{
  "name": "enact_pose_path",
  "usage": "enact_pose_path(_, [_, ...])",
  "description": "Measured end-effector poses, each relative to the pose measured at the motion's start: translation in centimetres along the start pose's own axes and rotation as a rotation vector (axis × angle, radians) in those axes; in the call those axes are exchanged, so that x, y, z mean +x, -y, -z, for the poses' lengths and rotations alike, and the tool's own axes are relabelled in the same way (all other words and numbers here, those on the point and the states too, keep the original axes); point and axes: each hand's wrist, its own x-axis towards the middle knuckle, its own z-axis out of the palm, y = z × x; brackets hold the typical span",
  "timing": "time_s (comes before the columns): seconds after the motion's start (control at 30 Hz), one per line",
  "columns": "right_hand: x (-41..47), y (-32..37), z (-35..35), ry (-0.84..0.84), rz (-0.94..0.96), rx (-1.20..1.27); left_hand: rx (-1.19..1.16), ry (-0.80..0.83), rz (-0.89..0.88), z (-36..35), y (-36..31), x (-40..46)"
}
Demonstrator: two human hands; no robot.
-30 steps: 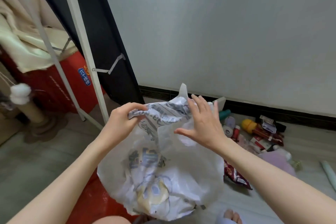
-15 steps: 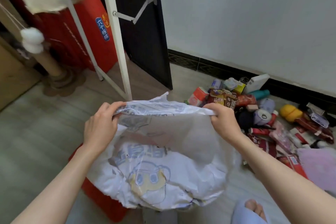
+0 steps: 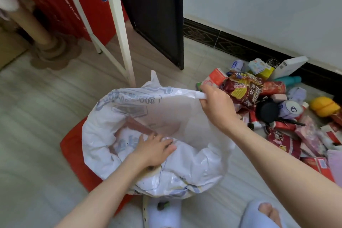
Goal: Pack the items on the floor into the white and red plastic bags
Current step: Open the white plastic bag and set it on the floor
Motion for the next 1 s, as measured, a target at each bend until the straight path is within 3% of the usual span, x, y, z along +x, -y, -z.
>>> enact_pose_path(0.13, [1.3, 0.8, -0.3, -0.088, -0.011, -0.003, 0.034, 0.462, 0.125, -1.6, 0.8, 0.3])
enact_pose_path(0.23, [2.5, 2.1, -0.2, -0.136, -0.021, 0.021, -0.048, 0.583, 0.233, -2.9, 1.9, -0.7])
enact_pose_path(0.3, [3.0, 2.9, -0.3, -0.115, 0.003, 0.004, -0.058, 0.427, 0.127, -2.6, 2.4, -1.3])
enact_pose_path(0.33, [3.2, 3.3, -0.3, -0.09, 0.008, -0.014, -0.024, 0.237, 0.028, -2.5, 2.7, -1.3])
enact_pose_path(0.4, [3.2, 3.7, -0.3, -0.049, -0.001, -0.046, 0.153, -0.32, -0.177, -2.6, 3.2, -0.4])
enact_pose_path(0.43, [3.0, 3.8, -0.3, -0.042, -0.003, -0.051, 0.217, -0.48, -0.195, -2.7, 3.3, 0.1])
enact_pose_path(0.47, [2.8, 3.8, -0.3, -0.047, 0.003, -0.057, 0.241, -0.531, -0.179, -2.4, 3.1, 0.6])
enact_pose_path(0.57, [1.5, 3.8, -0.7, -0.085, 0.084, -0.13, 0.172, -0.292, -0.006, -2.0, 3.0, 2.7])
enact_pose_path(0.67, [-0.2, 4.1, -1.6, -0.094, 0.261, -0.294, 0.123, -0.239, 0.096, -2.6, 3.8, 5.4])
enact_pose_path(0.77, [-1.5, 4.5, -3.1, 0.246, 0.393, -0.459, 0.136, -0.176, 0.214, -4.0, 5.2, 7.0])
enact_pose_path(0.83, [-1.9, 3.8, -4.2, 0.495, 0.358, -0.517, 0.125, -0.175, 0.258, -4.4, 6.1, 7.2])
enact_pose_path(1.0, [-2.4, 2.2, -4.9, 0.685, 0.236, -0.526, 0.049, -0.157, 0.329, -3.7, 7.8, 7.2])
